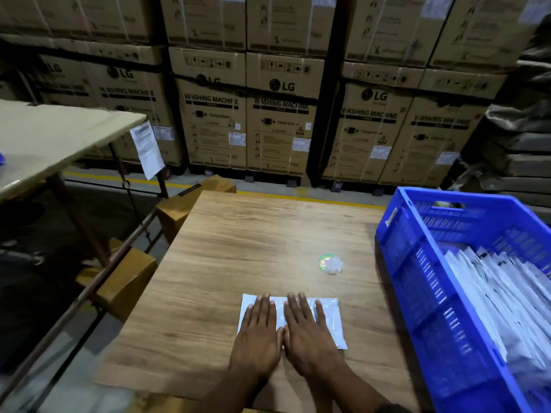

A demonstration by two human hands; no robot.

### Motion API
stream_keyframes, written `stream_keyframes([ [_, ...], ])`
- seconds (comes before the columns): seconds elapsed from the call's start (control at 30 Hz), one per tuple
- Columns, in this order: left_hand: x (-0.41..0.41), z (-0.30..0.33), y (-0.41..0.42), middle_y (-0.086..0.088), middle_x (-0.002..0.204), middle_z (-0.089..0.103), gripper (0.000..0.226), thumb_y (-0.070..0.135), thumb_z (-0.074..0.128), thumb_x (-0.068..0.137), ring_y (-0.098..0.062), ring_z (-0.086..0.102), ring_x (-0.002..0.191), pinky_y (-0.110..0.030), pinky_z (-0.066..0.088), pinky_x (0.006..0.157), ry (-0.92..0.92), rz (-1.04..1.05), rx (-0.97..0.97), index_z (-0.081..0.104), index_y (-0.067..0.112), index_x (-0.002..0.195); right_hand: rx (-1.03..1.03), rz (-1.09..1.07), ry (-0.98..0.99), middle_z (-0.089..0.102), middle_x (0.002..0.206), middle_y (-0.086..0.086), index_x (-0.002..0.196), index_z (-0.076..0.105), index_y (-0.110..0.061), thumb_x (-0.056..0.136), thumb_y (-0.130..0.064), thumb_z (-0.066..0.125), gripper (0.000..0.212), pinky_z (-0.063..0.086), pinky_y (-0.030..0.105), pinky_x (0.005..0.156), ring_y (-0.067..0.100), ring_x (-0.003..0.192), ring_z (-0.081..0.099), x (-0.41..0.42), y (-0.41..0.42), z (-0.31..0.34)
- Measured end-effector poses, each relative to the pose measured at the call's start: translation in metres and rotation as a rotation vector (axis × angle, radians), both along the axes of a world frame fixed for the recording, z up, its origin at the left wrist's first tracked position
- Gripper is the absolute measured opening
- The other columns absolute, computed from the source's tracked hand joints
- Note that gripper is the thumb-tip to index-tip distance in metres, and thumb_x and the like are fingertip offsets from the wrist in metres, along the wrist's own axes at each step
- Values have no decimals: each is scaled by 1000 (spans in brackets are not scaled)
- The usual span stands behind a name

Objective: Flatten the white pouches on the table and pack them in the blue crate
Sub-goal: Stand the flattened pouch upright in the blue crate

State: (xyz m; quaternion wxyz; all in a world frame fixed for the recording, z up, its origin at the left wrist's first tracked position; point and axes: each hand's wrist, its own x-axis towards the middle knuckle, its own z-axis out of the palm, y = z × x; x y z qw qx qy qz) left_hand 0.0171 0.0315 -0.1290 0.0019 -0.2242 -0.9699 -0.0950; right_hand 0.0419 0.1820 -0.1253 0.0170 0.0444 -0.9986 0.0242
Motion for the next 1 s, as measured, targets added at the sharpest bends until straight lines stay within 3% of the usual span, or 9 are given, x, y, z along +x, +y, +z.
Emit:
stream_keyframes([
  [0.1,-1,-2,-4,-16,148,54,58,40,42,91,-32,45,140,-42,18,116,12,-26,25,64,11,136,-33,23,5,44,154,-8,144,52,-26,95,-43,40,54,9,48,114,21,144,28,4,5,-5],
  [0.2,-2,-3,-5,-13,151,51,57,43,43,92,-34,47,140,-43,20,116,26,-17,18,62,17,139,-34,52,8,39,156,-12,150,43,-32,96,-43,40,55,12,49,113,26,144,31,7,12,-4],
  [0.3,-4,-3,-6,-13,151,51,58,45,44,92,-32,42,142,-42,14,118,30,-11,30,61,18,140,-33,44,-8,34,159,-10,152,39,-32,97,-44,39,56,16,50,113,28,146,33,7,14,-2],
  [0.47,-4,-4,-7,-13,150,52,58,48,43,94,-36,49,138,-48,26,112,44,-9,34,61,20,141,-11,4,-1,37,158,-2,147,48,-23,97,-46,39,56,17,50,112,27,146,29,8,15,1],
  [0.63,-2,-5,-8,-14,154,47,59,52,42,95,-37,46,141,-48,25,113,34,9,28,57,23,144,0,-25,-32,37,158,-2,147,49,-23,98,-47,36,56,17,52,112,28,147,23,8,14,1],
  [0.73,-2,-6,-8,-15,155,45,60,53,40,95,-35,37,144,-44,19,117,42,21,31,57,23,144,-11,-53,-50,36,159,0,147,49,-21,103,-50,25,58,18,54,112,28,147,22,8,15,0],
  [0.83,-2,-8,-8,-17,158,39,61,54,39,96,-34,33,146,-45,20,116,41,30,37,52,24,148,-20,-71,-61,35,160,2,148,47,-24,103,-54,15,63,18,55,112,30,148,23,9,17,0],
  [1.0,-1,-9,-9,-19,161,34,63,54,42,94,-32,36,147,-44,23,115,22,48,67,46,27,151,-43,-85,-38,30,162,2,150,41,-34,102,-61,19,60,17,55,113,36,148,24,14,22,1],
])
